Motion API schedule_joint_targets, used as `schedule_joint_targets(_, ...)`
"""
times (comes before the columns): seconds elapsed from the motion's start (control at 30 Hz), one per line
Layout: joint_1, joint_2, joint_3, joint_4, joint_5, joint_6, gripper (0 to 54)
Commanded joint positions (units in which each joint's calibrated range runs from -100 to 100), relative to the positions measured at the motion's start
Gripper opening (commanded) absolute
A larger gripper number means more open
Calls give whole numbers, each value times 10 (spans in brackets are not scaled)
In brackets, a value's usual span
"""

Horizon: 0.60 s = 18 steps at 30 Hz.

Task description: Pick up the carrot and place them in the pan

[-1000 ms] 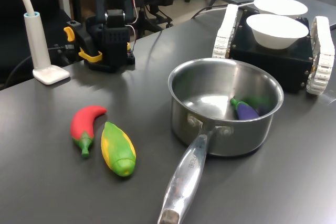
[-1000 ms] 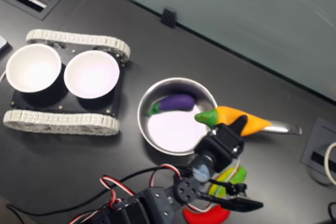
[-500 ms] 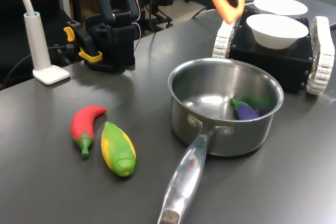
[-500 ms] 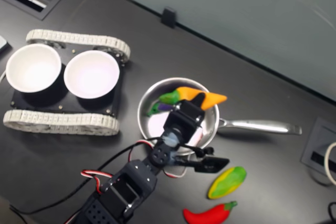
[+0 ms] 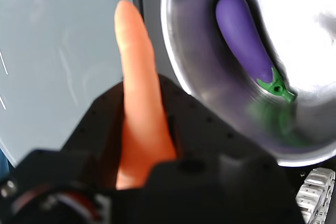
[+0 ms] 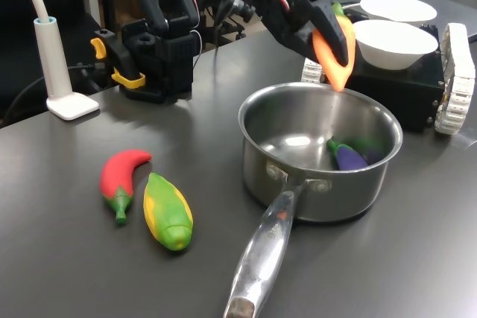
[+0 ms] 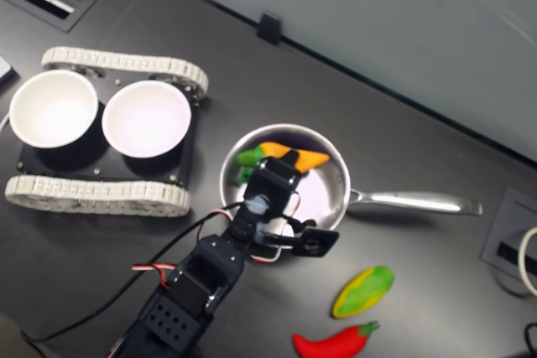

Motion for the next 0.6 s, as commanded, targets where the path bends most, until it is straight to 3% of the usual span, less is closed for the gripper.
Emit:
schedule_joint_targets(0.0, -10, -38, 3, -35, -5, 5, 4)
schedule_joint_targets(0.23, -21, -54, 49, -31, 5, 6, 64)
schedule_joint_targets(0.57, -29, -109, 70, 41, 24, 3, 223)
